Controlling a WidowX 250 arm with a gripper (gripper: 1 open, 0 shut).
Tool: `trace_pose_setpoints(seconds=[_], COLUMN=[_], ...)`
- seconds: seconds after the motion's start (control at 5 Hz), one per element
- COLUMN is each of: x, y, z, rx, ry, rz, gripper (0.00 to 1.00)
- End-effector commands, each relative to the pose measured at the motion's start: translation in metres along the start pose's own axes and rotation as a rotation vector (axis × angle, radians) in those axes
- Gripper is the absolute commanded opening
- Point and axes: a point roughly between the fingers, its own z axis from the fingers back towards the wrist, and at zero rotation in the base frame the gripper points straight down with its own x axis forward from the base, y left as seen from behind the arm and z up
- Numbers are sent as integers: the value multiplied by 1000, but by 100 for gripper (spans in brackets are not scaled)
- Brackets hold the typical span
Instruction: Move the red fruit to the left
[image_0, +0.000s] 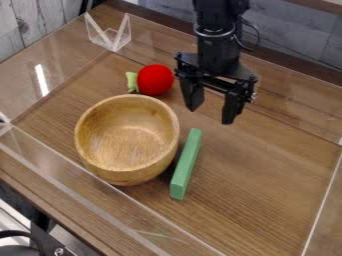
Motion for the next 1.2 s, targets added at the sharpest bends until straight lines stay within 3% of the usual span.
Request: trace_pose_setpoints(seconds=[0.0, 0.2, 0.4, 0.6, 0.8, 1.0], x=[12, 19, 18, 20, 22, 22], y=[12, 19, 14, 4, -6, -5], z=[24, 33, 42, 44, 47, 54], rx=[4, 4, -7, -2, 9, 25], ry=[-88, -116, -126, -134, -163, -184], rz=[69, 121, 57, 58, 63, 99], gripper=[100, 100, 100, 100, 100, 100])
